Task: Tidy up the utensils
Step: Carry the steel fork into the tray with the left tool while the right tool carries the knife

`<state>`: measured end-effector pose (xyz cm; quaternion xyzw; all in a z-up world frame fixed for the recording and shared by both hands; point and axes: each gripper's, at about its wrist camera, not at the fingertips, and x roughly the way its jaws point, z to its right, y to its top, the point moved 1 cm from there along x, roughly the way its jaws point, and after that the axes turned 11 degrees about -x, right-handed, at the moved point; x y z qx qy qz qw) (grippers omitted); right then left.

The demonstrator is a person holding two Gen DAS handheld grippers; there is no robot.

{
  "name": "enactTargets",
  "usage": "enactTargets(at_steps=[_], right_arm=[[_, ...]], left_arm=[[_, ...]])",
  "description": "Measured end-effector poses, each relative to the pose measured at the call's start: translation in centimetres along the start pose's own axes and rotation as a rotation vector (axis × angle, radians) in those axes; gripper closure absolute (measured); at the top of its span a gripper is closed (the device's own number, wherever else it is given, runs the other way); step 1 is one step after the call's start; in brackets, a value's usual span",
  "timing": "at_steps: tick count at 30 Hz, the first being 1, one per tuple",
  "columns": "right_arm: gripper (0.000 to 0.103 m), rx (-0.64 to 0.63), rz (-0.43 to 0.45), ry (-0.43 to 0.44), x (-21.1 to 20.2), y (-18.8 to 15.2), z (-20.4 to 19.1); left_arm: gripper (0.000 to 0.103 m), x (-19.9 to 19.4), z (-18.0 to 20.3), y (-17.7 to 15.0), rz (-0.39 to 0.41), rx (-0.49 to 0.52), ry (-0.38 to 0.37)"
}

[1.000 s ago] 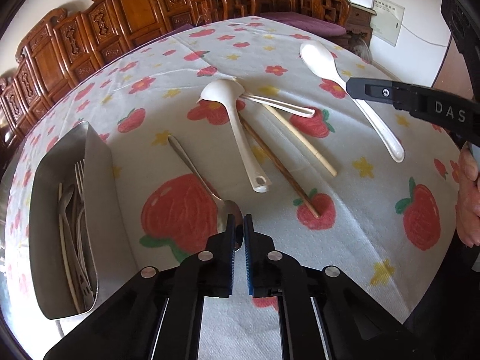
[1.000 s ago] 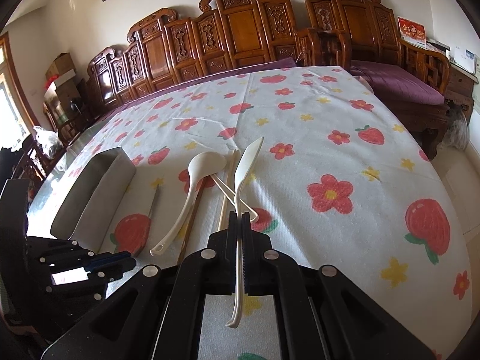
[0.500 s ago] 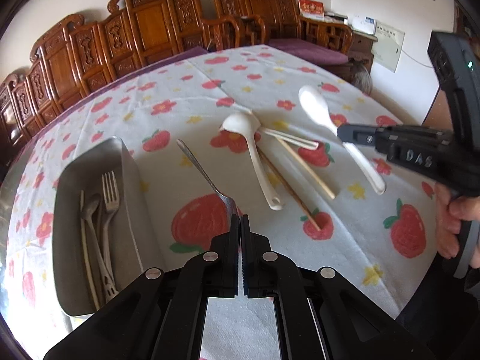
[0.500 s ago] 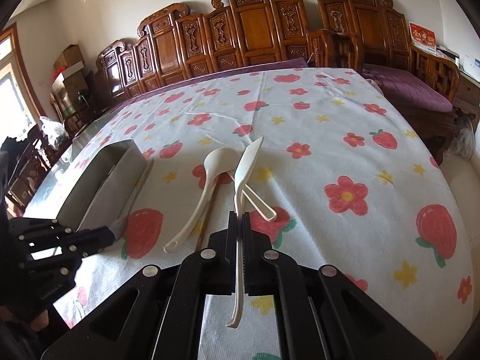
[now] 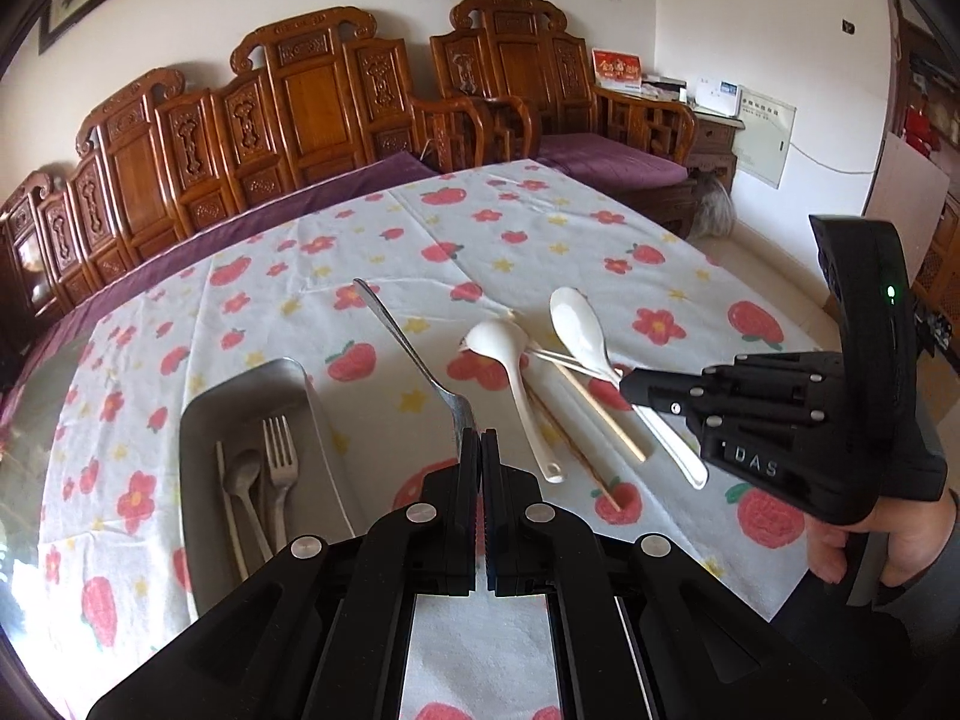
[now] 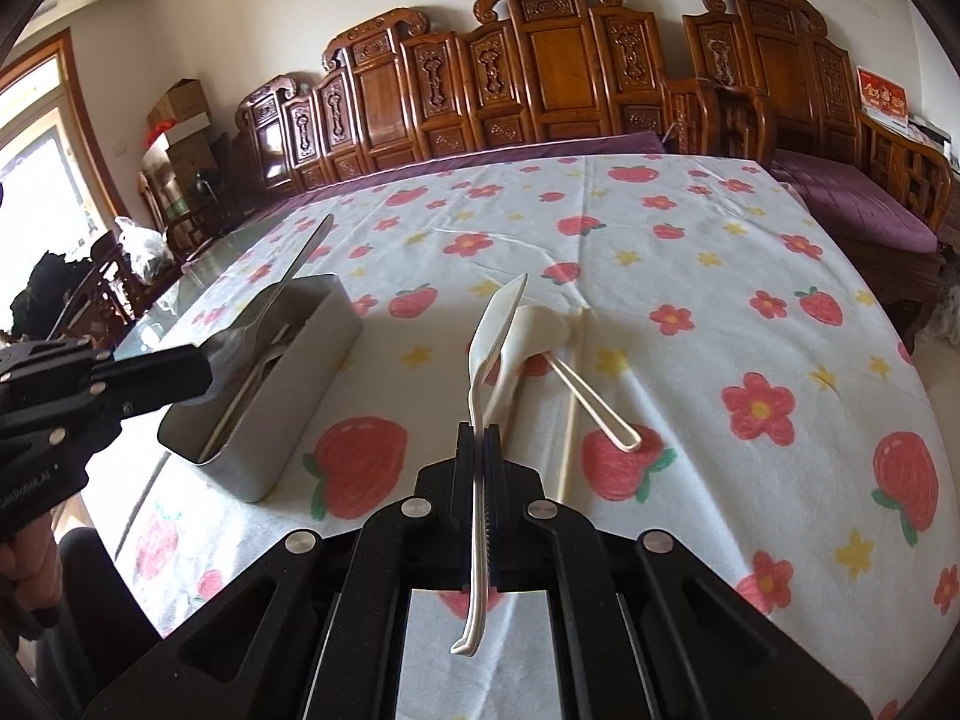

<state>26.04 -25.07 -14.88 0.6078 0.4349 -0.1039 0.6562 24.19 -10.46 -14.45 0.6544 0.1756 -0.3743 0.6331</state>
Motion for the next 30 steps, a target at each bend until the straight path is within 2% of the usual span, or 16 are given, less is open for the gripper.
enactTargets(at_steps=[16, 30], right_arm=[[0.099, -0.067, 0.014, 0.058, 0.0, 0.8, -4.1], [0.099, -0.094, -0.021, 0.05, 1.0, 0.3, -4.8]], left_arm=[[0.103, -0.9, -4.8, 0.4, 0.002, -0.044, 0.029], [0.103, 1.8, -10.9, -2.3, -0.094, -0.136, 0.051]])
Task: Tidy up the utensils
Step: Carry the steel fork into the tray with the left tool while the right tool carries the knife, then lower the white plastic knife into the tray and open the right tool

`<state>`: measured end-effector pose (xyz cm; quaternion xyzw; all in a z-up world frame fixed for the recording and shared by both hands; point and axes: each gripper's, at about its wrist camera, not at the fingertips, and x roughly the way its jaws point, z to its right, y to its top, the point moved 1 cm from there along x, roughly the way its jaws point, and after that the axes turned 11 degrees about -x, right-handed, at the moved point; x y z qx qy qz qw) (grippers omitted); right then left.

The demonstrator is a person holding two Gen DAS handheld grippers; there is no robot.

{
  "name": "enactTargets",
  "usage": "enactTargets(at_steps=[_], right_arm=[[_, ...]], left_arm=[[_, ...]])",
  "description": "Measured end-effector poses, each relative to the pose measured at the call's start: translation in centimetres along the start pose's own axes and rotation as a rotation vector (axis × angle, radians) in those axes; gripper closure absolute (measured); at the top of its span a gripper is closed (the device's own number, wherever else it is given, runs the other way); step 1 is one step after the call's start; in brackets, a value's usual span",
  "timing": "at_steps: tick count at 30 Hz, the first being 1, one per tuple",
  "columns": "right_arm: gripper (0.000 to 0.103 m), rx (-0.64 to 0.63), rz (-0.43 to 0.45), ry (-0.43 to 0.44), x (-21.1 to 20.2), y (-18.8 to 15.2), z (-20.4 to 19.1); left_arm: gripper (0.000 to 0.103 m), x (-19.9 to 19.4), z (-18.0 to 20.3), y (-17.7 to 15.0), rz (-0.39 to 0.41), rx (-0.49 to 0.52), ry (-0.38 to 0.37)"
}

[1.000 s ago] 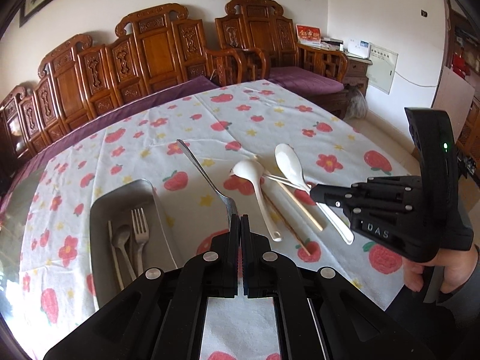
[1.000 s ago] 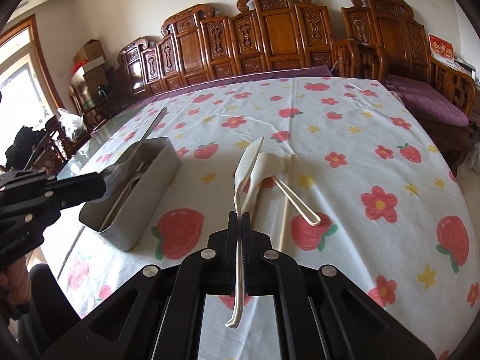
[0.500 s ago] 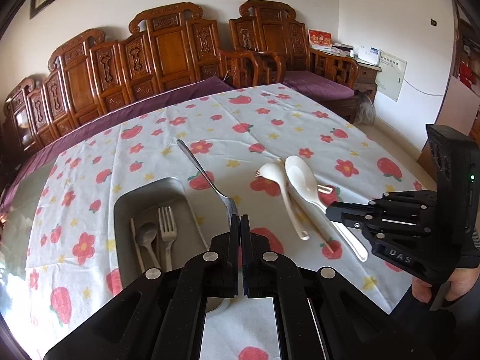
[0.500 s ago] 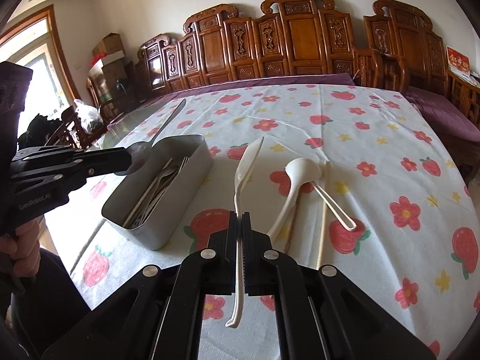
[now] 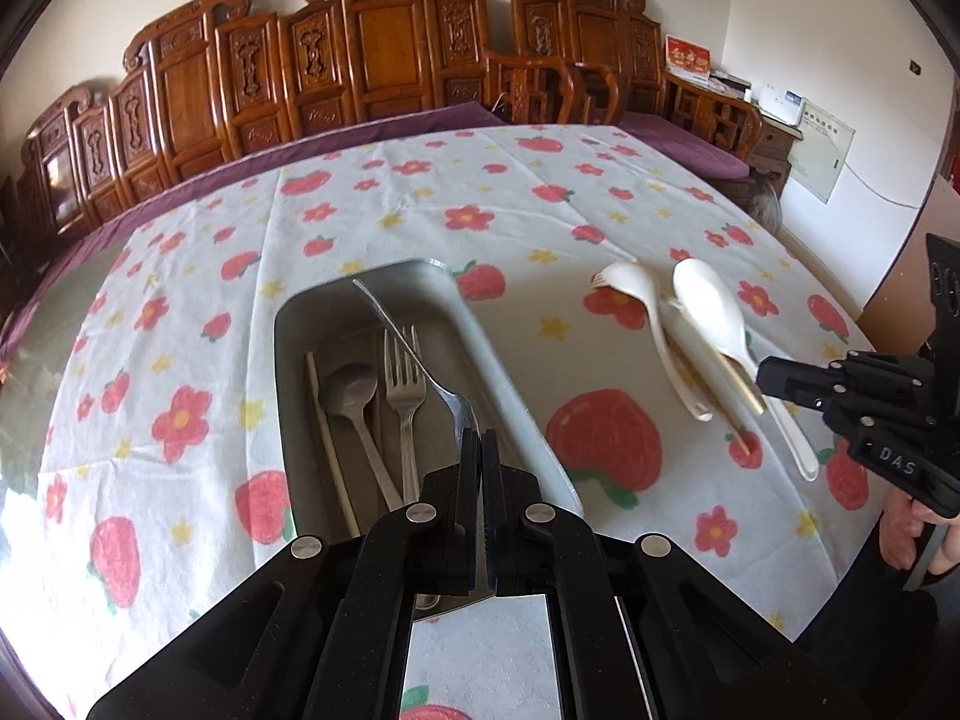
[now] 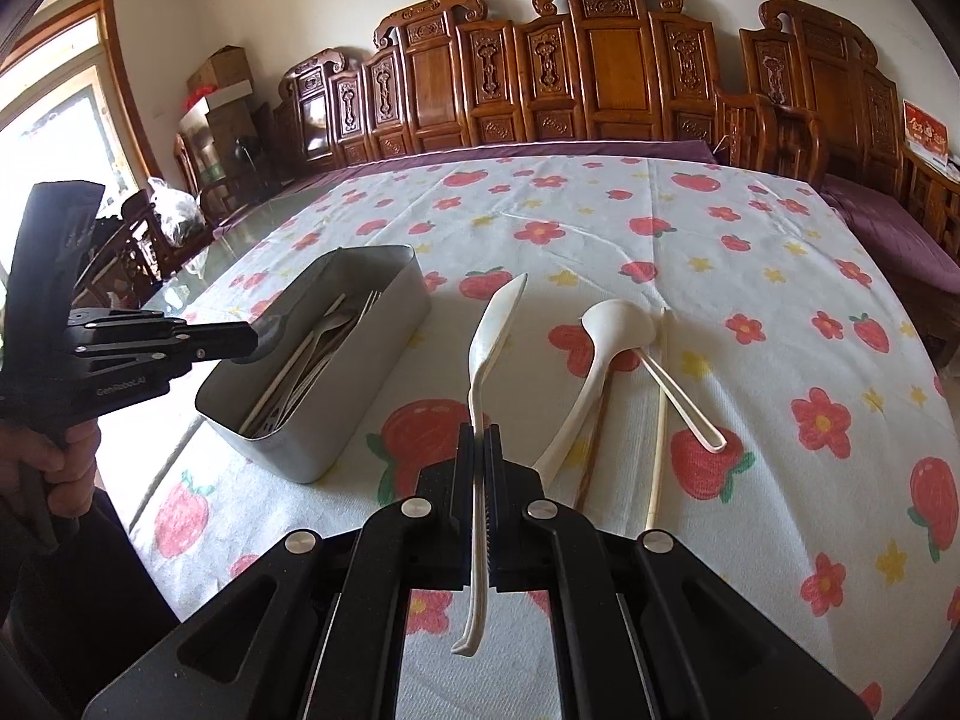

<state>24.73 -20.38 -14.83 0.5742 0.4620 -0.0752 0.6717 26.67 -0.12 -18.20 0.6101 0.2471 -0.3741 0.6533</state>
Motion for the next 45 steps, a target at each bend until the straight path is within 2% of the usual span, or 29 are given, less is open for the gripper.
enactTargets(at_steps=[13, 20, 28, 31, 45], right_arm=[[0.099, -0.024, -0.036, -0.007, 0.9, -0.4, -0.7], [0.099, -0.046, -0.037, -0.014, 1.3, 0.0, -1.3], [0.099, -0.079, -0.017, -0.02, 2.0, 2.9, -2.4], [0.099, -0.093, -0.018, -0.009, 2.6, 4.1, -3.5], [0.099, -0.123, -0.026, 0.094, 7.1, 9.6, -9.8]], left_arm=[[0.102, 3.2, -2.3, -1.3, -0.061, -0.088, -0.005], [0.1, 2.7, -3.3, -1.1, -0.031, -0.13, 0.008], [0.097, 0.5, -4.0, -0.5, 0.028, -0.144, 0.009], [0.09, -0.4, -4.7, -0.1, 0.051, -0.149, 0.024], [0.09, -3.3, -9.1, 0.8, 0.115, -0.196, 0.078]])
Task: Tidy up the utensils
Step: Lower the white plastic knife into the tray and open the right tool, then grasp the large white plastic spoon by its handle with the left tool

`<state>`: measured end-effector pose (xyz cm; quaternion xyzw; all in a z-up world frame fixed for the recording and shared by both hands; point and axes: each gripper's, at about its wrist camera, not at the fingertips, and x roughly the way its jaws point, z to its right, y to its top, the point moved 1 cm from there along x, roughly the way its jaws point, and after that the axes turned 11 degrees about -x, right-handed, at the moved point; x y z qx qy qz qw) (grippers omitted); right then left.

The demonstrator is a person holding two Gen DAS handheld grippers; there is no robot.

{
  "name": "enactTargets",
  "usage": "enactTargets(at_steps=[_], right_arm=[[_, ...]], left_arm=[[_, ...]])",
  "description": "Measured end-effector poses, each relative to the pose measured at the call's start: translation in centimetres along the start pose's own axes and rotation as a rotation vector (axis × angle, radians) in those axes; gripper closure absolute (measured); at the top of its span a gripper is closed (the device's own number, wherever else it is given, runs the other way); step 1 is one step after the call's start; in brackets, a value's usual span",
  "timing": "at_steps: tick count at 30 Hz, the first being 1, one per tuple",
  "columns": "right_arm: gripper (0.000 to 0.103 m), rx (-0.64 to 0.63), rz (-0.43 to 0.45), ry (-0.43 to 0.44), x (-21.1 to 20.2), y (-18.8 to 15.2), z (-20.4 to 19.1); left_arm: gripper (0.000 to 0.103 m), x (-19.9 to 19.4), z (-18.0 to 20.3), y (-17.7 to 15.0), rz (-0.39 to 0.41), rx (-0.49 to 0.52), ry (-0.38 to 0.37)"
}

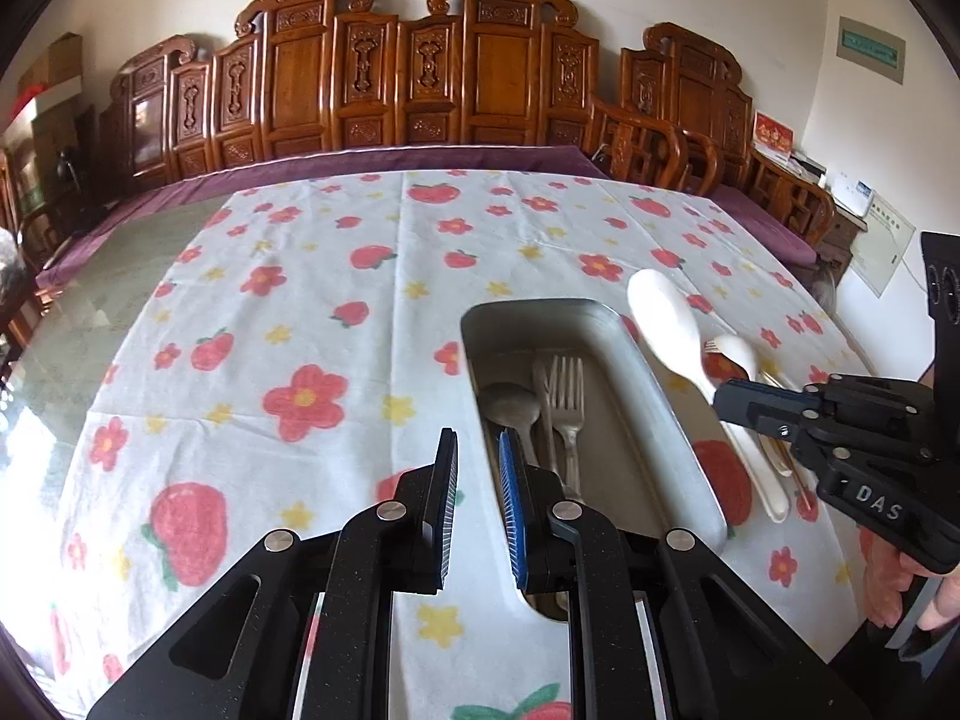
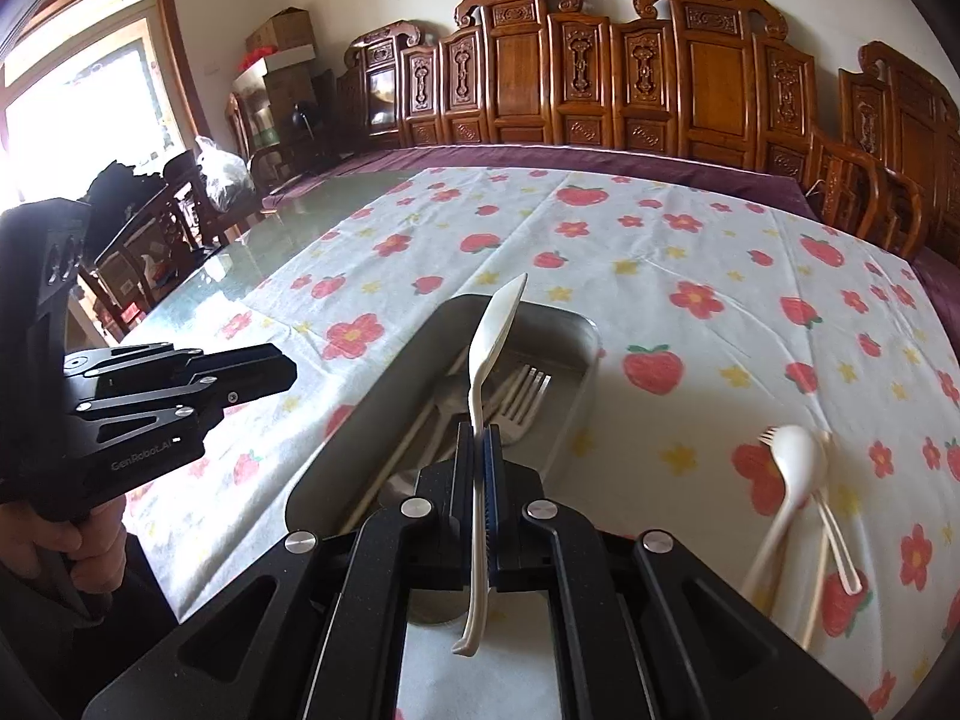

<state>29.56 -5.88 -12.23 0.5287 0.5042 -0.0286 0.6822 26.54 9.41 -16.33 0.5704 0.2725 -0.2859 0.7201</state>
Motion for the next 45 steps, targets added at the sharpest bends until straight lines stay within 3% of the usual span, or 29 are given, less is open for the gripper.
enactTargets(at_steps=[12, 22, 32, 38, 45], right_arm=[[0.099, 0.012, -0.069, 0.005, 5.9, 1.2, -1.8], [0.098, 0.034, -0.07, 0.012, 7.0, 0.9, -1.2], [0.098, 0.024, -0.013, 0.007, 3.4, 0.1, 0.1], [0.098, 0.044, 0.022, -0.063, -1.3, -2.5, 2.8], [0.098, 0.103, 0.013, -0.189, -5.9, -7.0, 8.6]], left_arm=[[0.09, -0.1, -2.5, 0.5, 0.01, -0.027, 0.043], [0.09, 0.3, -2.4, 0.3, 0.001, -0.022, 0.052], [0.089, 0.3, -0.9, -0.1, -0.002, -0.007, 0.036], [0.089, 0.9, 2.1, -1.3, -0.023, 0.035, -0.001], [0.089, 1.0, 6.2, -3.2, -0.038, 0.112, -0.034]])
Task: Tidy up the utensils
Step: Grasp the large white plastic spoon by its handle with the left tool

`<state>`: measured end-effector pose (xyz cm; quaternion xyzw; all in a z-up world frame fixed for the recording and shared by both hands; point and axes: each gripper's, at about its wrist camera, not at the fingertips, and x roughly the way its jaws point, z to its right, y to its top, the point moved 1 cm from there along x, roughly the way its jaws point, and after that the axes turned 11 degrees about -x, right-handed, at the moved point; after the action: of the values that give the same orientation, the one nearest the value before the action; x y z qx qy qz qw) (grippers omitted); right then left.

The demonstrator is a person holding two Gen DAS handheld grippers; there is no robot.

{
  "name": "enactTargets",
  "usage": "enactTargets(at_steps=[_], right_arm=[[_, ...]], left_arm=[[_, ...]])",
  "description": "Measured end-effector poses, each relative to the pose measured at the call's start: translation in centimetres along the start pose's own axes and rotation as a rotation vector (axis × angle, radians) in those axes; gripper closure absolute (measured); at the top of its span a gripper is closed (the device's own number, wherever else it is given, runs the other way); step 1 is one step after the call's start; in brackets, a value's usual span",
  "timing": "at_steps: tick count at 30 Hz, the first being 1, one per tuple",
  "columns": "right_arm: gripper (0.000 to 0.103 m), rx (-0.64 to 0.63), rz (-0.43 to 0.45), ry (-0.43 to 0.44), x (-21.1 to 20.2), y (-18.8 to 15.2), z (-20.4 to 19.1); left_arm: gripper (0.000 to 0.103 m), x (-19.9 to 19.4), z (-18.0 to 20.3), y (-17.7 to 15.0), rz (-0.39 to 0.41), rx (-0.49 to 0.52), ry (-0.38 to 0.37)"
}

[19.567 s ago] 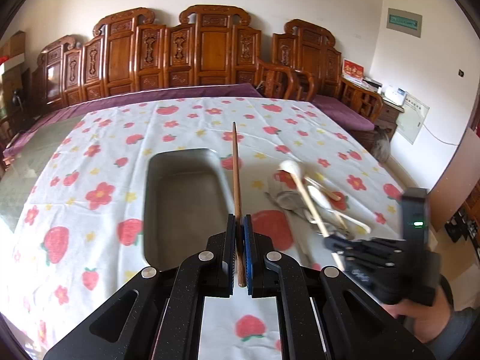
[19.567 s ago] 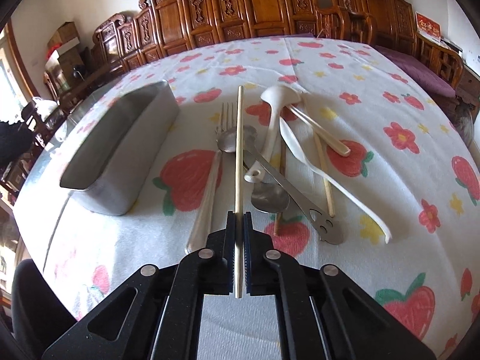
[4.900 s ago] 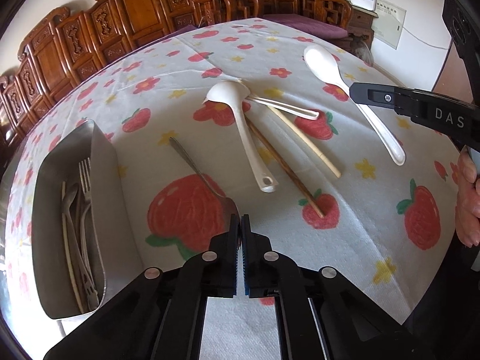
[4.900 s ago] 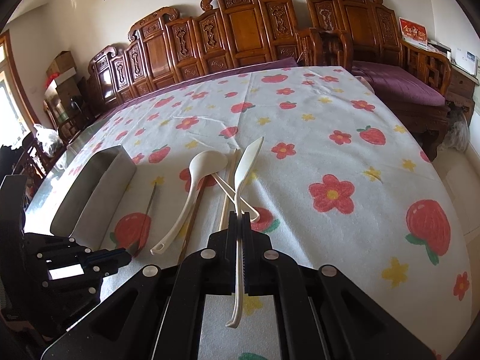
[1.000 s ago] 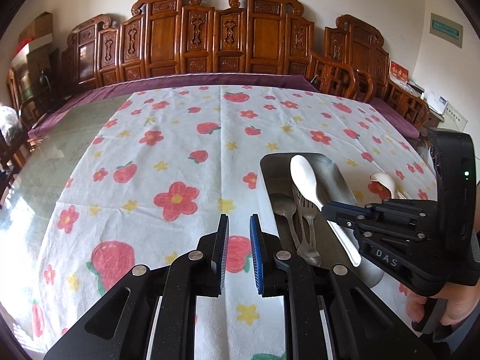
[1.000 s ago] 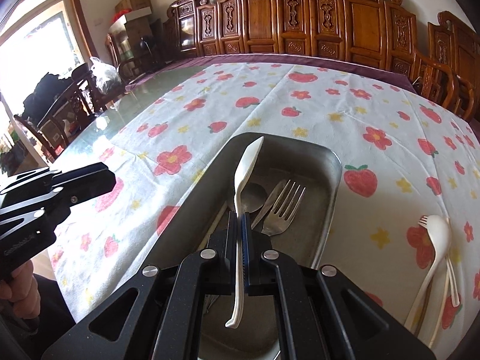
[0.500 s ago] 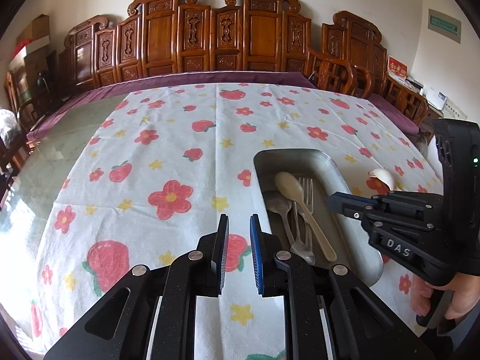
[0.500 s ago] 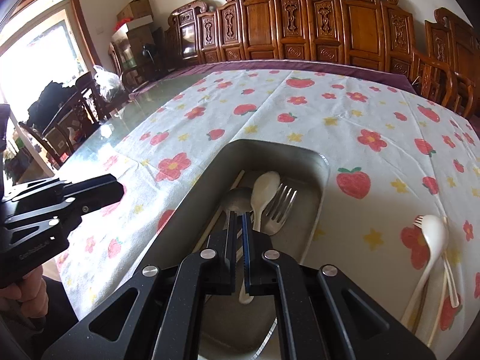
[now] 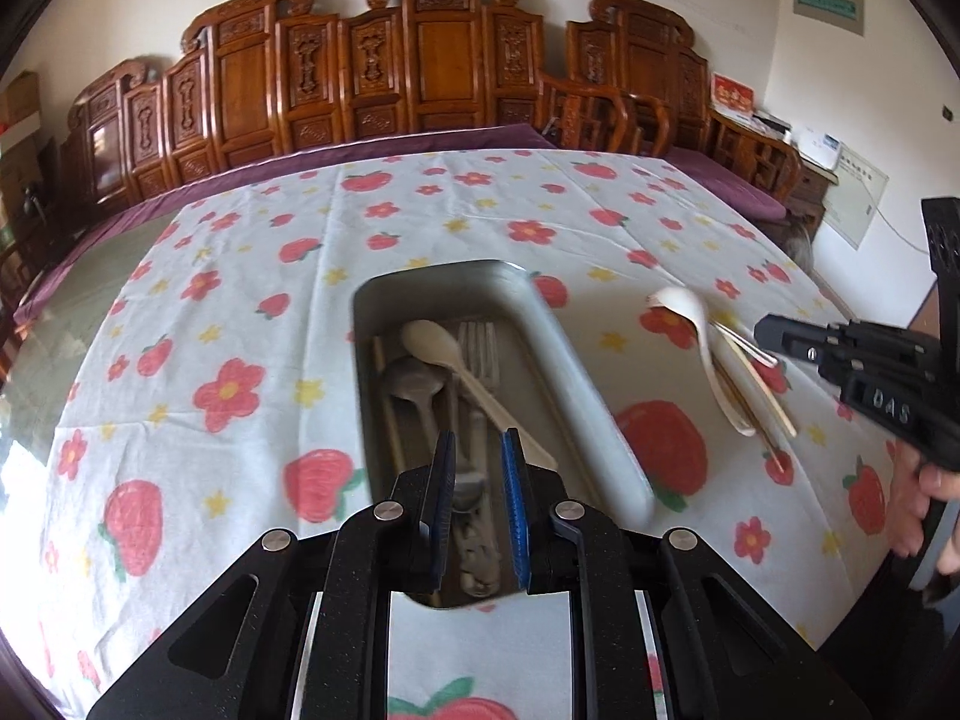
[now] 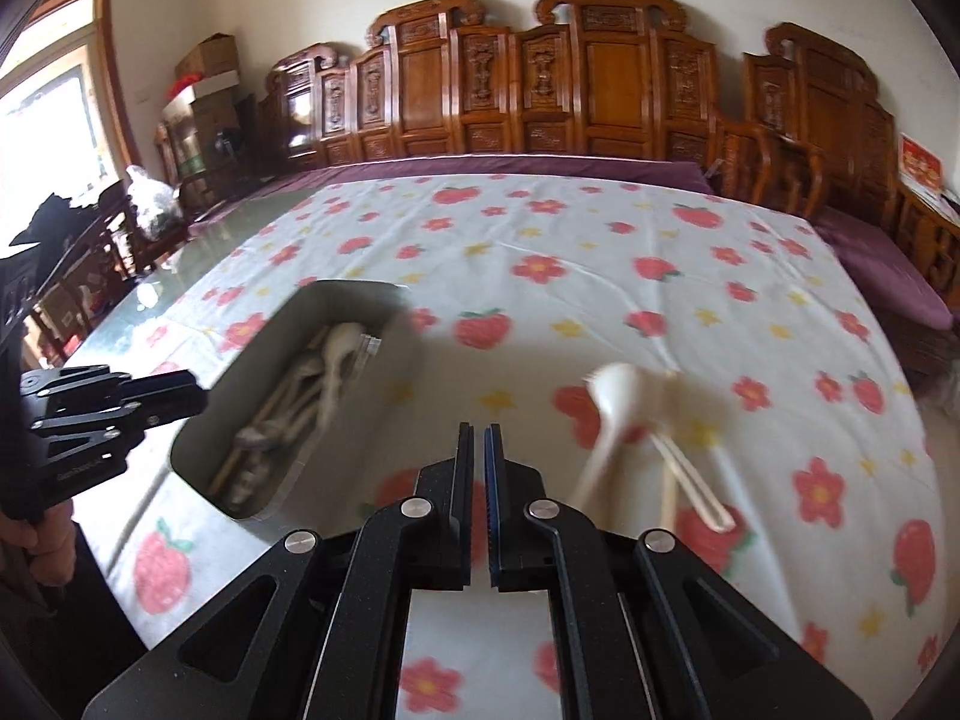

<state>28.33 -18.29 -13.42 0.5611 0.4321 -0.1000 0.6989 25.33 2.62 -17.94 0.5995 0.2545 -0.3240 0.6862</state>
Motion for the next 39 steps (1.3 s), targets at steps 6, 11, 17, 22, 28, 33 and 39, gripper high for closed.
enactTargets(at_steps=[6, 11, 17, 22, 28, 33, 39], right_arm=[[0.098, 0.067, -0.006, -0.074, -0.6, -2.4, 5.2], [0.094, 0.092, -0.045, -0.079, 0.6, -4.6, 7.2], [0.081, 0.079, -0.063, -0.114, 1.1, -5.3, 8.1], [0.08, 0.048, -0.081, -0.125, 1.3, -5.5, 8.7], [0.08, 0.043, -0.1, -0.126, 1.5, -5.3, 9.6], [0.08, 0.045, -0.078, -0.097, 1.2, -4.8, 9.6], [0.08, 0.062, -0.049, -0.078, 0.5, -4.4, 10.0]], left_arm=[[0.087, -0.4, 2.5, -0.5, 0.007, 0.037, -0.017], [0.087, -0.3, 4.1, -0.7, -0.012, 0.051, -0.035], [0.079, 0.5, 6.5, -0.3, -0.028, 0.059, -0.06], [0.078, 2.0, 9.9, 0.5, -0.036, 0.119, -0.077], [0.078, 5.1, 12.6, 1.8, -0.073, 0.139, -0.099], [0.078, 8.3, 14.4, 2.9, -0.125, 0.14, -0.111], [0.078, 12.0, 15.7, 3.7, -0.186, 0.121, -0.13]])
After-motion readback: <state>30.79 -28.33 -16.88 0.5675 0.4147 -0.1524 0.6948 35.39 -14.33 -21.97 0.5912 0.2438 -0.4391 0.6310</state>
